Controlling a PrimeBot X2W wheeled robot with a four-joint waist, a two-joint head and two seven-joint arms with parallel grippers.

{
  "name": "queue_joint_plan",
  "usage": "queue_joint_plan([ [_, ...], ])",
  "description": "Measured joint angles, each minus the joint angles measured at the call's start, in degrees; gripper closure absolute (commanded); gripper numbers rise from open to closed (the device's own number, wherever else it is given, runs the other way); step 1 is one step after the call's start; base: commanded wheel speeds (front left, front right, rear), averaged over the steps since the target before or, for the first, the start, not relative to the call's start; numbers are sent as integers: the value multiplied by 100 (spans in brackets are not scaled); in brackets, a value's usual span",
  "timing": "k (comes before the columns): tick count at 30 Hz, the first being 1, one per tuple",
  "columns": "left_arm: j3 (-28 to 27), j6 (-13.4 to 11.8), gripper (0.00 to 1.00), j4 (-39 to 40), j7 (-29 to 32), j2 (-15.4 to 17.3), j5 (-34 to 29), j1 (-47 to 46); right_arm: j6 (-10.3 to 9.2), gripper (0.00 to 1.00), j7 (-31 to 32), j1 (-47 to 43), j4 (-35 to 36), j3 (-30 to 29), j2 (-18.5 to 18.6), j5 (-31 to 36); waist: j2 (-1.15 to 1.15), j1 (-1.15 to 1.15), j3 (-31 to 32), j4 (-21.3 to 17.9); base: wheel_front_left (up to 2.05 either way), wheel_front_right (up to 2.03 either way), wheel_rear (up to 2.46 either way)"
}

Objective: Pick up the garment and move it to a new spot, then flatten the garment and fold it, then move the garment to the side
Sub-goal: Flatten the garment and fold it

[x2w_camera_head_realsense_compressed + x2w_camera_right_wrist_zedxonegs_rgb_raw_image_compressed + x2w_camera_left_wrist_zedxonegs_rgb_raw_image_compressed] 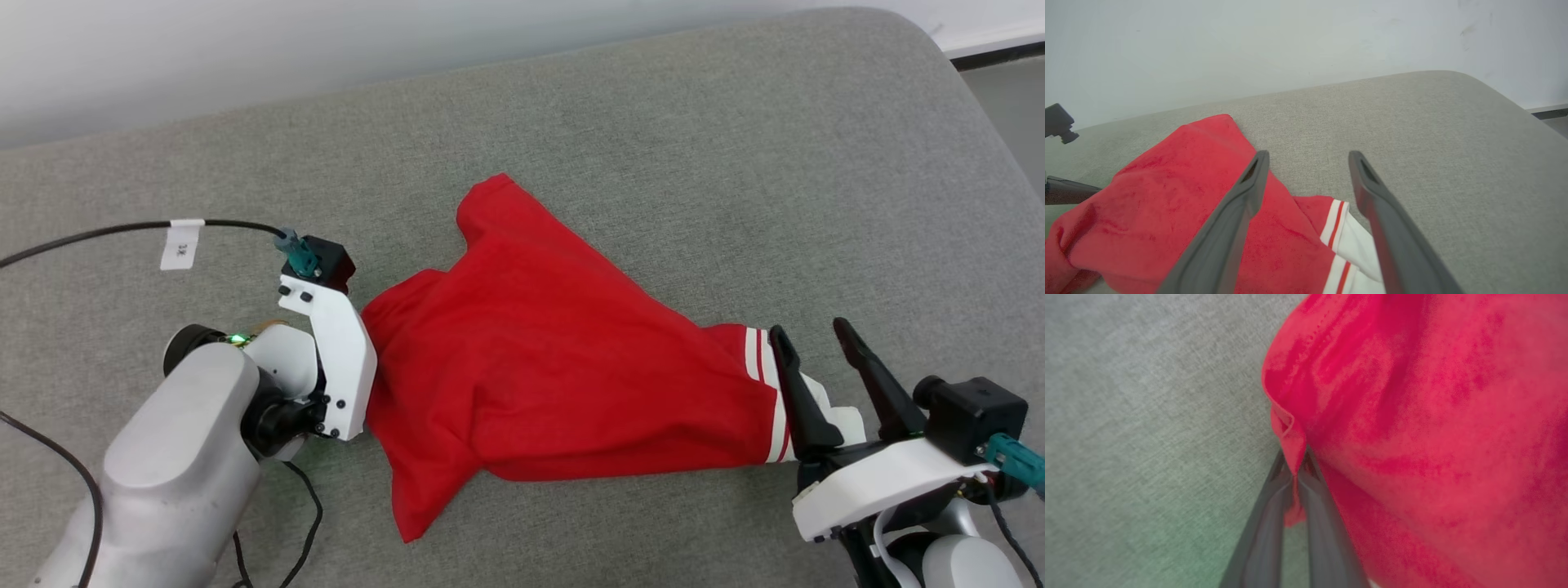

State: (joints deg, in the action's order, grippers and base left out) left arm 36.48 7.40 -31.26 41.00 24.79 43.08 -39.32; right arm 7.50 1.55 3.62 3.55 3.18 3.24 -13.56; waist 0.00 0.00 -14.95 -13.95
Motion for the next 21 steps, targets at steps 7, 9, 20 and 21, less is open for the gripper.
queue_joint_plan([
  [7, 101, -73, 100, 114, -1092, -49, -519, -7, 0, 0, 130, -58, 70, -226, 10, 88, 0, 0, 256, 196, 0, 0, 0],
  [9, 124, -118, 100, 289, -1360, -30, -682, -69, 0, 0, 180, -129, 127, -286, 13, 121, 0, 1, 368, 290, 0, 0, 0],
  [20, 816, -289, 100, 2246, -1758, -189, -1155, 703, 0, 0, 483, -509, 382, -649, 18, 187, 0, 0, 1121, 818, 0, 0, 0],
  [21, 955, -286, 100, 2439, -1690, -194, -1124, 896, 0, 0, 503, -575, 404, -690, 14, 187, 0, 0, 1190, 857, 0, 0, 0],
])
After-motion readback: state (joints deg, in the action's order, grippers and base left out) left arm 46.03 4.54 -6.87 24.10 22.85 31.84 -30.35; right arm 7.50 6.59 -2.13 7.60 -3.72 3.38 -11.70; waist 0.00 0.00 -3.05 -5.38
